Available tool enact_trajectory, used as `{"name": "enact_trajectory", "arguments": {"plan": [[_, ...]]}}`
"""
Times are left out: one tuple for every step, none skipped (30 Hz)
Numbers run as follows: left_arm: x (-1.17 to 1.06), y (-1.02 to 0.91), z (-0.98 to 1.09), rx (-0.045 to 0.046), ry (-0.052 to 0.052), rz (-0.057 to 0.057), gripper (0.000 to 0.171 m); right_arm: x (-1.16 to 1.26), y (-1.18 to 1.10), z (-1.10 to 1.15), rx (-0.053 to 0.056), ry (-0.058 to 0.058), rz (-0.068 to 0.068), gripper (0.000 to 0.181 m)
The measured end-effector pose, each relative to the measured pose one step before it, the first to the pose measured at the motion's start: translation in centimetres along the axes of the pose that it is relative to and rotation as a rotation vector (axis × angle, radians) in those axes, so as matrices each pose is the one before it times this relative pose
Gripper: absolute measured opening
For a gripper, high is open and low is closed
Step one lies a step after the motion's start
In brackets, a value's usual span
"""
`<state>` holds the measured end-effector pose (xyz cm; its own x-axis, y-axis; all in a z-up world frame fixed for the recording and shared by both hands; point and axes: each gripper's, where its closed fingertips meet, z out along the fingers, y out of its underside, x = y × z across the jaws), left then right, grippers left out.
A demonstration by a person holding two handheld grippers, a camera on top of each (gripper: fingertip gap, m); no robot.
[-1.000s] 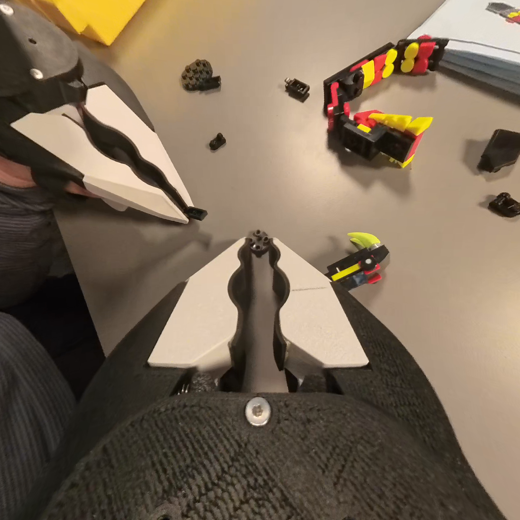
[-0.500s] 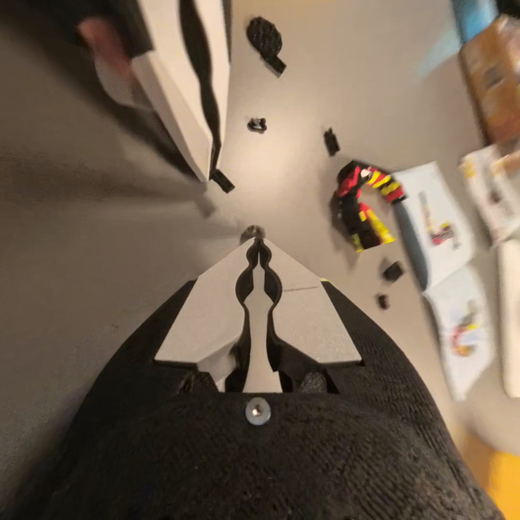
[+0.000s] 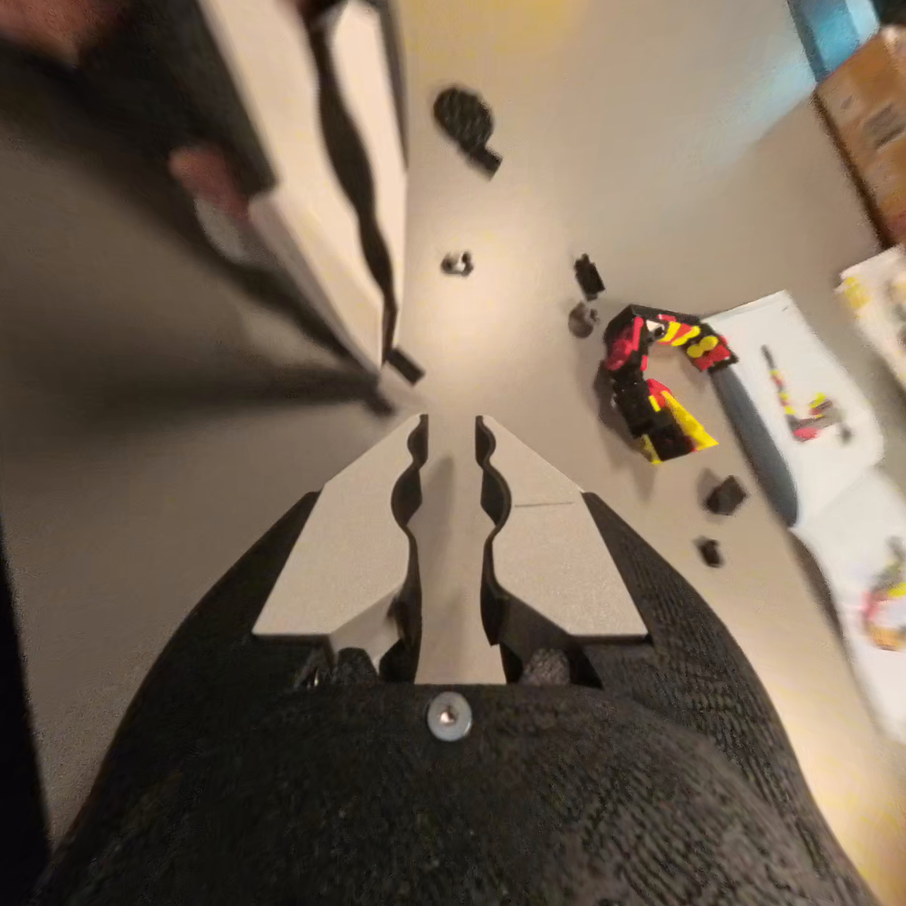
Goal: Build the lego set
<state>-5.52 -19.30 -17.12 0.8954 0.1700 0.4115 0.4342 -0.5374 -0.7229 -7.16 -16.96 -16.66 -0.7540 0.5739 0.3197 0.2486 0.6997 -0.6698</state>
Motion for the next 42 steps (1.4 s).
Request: {"name": "enact_trajectory", "arguments": {"plan": [[-0.01, 0.02, 0.013, -0.00072, -0.0058, 0.0063, 0.002, 0.356, -0.685, 0.229, 0.023, -0.0184, 0.0929, 0.017], [-0.043, 0.012, 0.001, 0.00002, -0.0099, 0.0076, 0.002, 0.523, -0.569, 0.277, 0.0047, -0.0097, 0.0714, 0.016], [-0.079, 0.002, -0.001, 0.0007, -0.0136, 0.0087, 0.001, 0.767, -0.494, 0.303, -0.008, 0.0015, 0.0564, 0.016], [-0.062, 0.015, 0.009, -0.00024, -0.0137, 0.0104, 0.002, 0.863, -0.466, 0.334, -0.0138, 0.0023, 0.0469, 0.016], [-0.04, 0.021, 0.024, -0.00145, -0.0129, 0.0123, 0.002, 0.97, -0.304, 0.435, -0.0241, 0.0055, 0.0448, 0.016], [-0.086, 0.005, 0.006, -0.00023, -0.0165, 0.0116, 0.002, 0.775, -0.042, 0.587, -0.0394, -0.0072, 0.0418, 0.016], [-0.078, 0.013, 0.005, -0.00034, -0.0142, 0.01, 0.001, 0.474, 0.086, 0.686, -0.0448, -0.0233, 0.0401, 0.016], [-0.055, 0.012, 0.021, -0.00052, -0.0113, 0.0079, 0.002, 0.262, 0.179, 0.709, -0.0441, -0.0302, 0.035, 0.018], [-0.042, 0.012, 0.009, -0.00051, -0.0076, 0.006, 0.002, 0.162, 0.166, 0.68, -0.038, -0.0278, 0.0275, 0.018], [-0.022, -0.004, 0.004, -0.00003, -0.0045, 0.0035, 0.002, 0.288, -0.074, 0.569, -0.0147, -0.011, 0.0171, 0.018], [-0.031, 0.005, -0.004, 0.00052, -0.003, 0.0009, 0.002, 0.312, -0.547, 0.283, 0.019, -0.0022, 0.0093, 0.016], [-0.021, -0.004, -0.003, 0.00069, -0.0016, -0.0004, 0.002, 0.355, -0.299, 0.258, -0.0002, 0.002, 0.0118, 0.016], [0.004, 0.0, -0.007, 0.00013, 0.0009, -0.0005, 0.002, 0.064, -0.384, 0.209, 0.0065, -0.0138, 0.0164, 0.016], [-0.001, -0.011, 0.002, 0.00025, 0.0008, -0.001, 0.002, -0.013, -0.338, 0.232, 0.0069, -0.0188, 0.0218, 0.017], [-0.004, 0.003, -0.001, 0.00021, 0.0009, -0.001, 0.002, -0.039, -0.312, 0.224, 0.0092, -0.0193, 0.0201, 0.016], [0.0, -0.006, -0.006, 0.0003, 0.001, -0.001, 0.002, -0.016, -0.302, 0.189, 0.0098, -0.0167, 0.0225, 0.015], [0.002, 0.002, 0.0, 0.00029, 0.0013, -0.0011, 0.002, -0.026, -0.217, 0.165, 0.0062, -0.0146, 0.0222, 0.014], [0.008, -0.007, -0.005, 0.00036, 0.0014, -0.0013, 0.002, 0.013, -0.118, 0.111, 0.0016, -0.0088, 0.0167, 0.012], [0.0, -0.004, 0.001, 0.00041, 0.0015, -0.0016, 0.001, 0.074, -0.019, 0.063, -0.0036, -0.0014, 0.0058, 0.01], [0.009, -0.001, -0.014, 0.00036, 0.0014, -0.0016, 0.002, 0.069, 0.025, 0.003, -0.0059, 0.0035, -0.008, 0.008], [-0.006, -0.003, 0.0, 0.00033, 0.0011, -0.0015, 0.001, -0.029, 0.077, -0.017, -0.0057, 0.0028, -0.0112, 0.008], [0.001, -0.005, -0.006, 0.00025, 0.0009, -0.0013, 0.001, -0.097, 0.128, -0.041, -0.006, 0.0044, -0.0176, 0.008], [-0.002, 0.002, 0.007, 0.00011, 0.0004, -0.0007, 0.001, -0.129, 0.138, -0.04, -0.0068, 0.005, -0.0168, 0.009], [-0.003, 0.001, -0.001, -0.00009, -0.0002, 0.0001, 0.002, -0.136, 0.118, -0.034, -0.0062, 0.005, -0.0152, 0.009], [-0.003, 0.001, 0.0, -0.00006, -0.0002, 0.0, 0.002, -0.071, 0.08, -0.015, -0.0052, 0.0071, -0.0125, 0.009], [-0.002, -0.004, 0.0, 0.00006, 0.0003, -0.0005, 0.002, -0.051, 0.044, 0.007, -0.0048, 0.0056, -0.0107, 0.009], [0.0, 0.007, -0.001, 0.00017, 0.0006, -0.0009, 0.002, -0.053, 0.047, -0.009, -0.0079, 0.0028, -0.0111, 0.008], [0.005, -0.007, 0.001, 0.00021, 0.0006, -0.0008, 0.002, -0.117, 0.069, -0.014, -0.0115, -0.003, -0.0149, 0.008], [-0.006, 0.0, 0.0, -0.00003, -0.0003, 0.0002, 0.002, -0.141, 0.091, -0.023, -0.013, -0.0038, -0.0166, 0.008], [-0.004, -0.002, 0.0, -0.00029, -0.0013, 0.0014, 0.002, -0.215, 0.09, -0.054, -0.0111, -0.0061, -0.0206, 0.008], [0.0, 0.009, 0.006, -0.00027, -0.0013, 0.0017, 0.002, -0.146, -0.052, -0.131, 0.0029, 0.0052, -0.029, 0.003], [0.004, 0.004, 0.007, -0.00016, -0.0007, 0.0009, 0.002, -0.079, 0.07, -0.123, 0.0011, 0.0166, -0.048, 0.003], [-0.002, 0.0, 0.0, -0.00003, -0.0001, 0.0001, 0.002, -0.11, 0.126, -0.104, 0.0035, 0.0222, -0.0647, 0.003], [0.004, 0.0, -0.007, 0.00014, 0.0007, -0.0009, 0.002, -0.109, 0.167, -0.112, 0.0029, 0.029, -0.0727, 0.003], [-0.001, -0.003, 0.0, 0.00034, 0.0014, -0.0017, 0.002, -0.092, 0.1, -0.166, 0.0054, 0.0347, -0.0751, 0.003], [0.01, -0.007, -0.006, 0.00033, 0.0014, -0.0015, 0.002, -0.198, 0.034, -0.199, 0.0073, 0.0298, -0.0754, 0.003], [-0.003, 0.002, -0.001, 0.00023, 0.001, -0.001, 0.002, -0.246, -0.031, -0.223, 0.0096, 0.0281, -0.0751, 0.002], [0.011, -0.002, 0.001, 0.00016, 0.0006, -0.0003, 0.002, -0.159, -0.087, -0.269, 0.0123, 0.0349, -0.0725, 0.002], [0.002, -0.001, 0.008, -0.00008, -0.0004, 0.0006, 0.002, -0.223, -0.173, -0.348, 0.0168, 0.032, -0.0764, 0.002], [0.007, 0.006, -0.007, -0.0002, -0.0011, 0.0012, 0.002, -0.324, -0.242, -0.445, 0.0213, 0.0306, -0.0871, 0.002], [0.0, 0.01, 0.006, -0.0003, -0.0014, 0.0015, 0.002, -0.293, -0.189, -0.504, 0.0168, 0.0367, -0.101, 0.002], [0.002, 0.001, 0.008, -0.00033, -0.0018, 0.0024, 0.002, -0.216, -0.097, -0.553, 0.0106, 0.045, -0.1158, 0.002]]}}
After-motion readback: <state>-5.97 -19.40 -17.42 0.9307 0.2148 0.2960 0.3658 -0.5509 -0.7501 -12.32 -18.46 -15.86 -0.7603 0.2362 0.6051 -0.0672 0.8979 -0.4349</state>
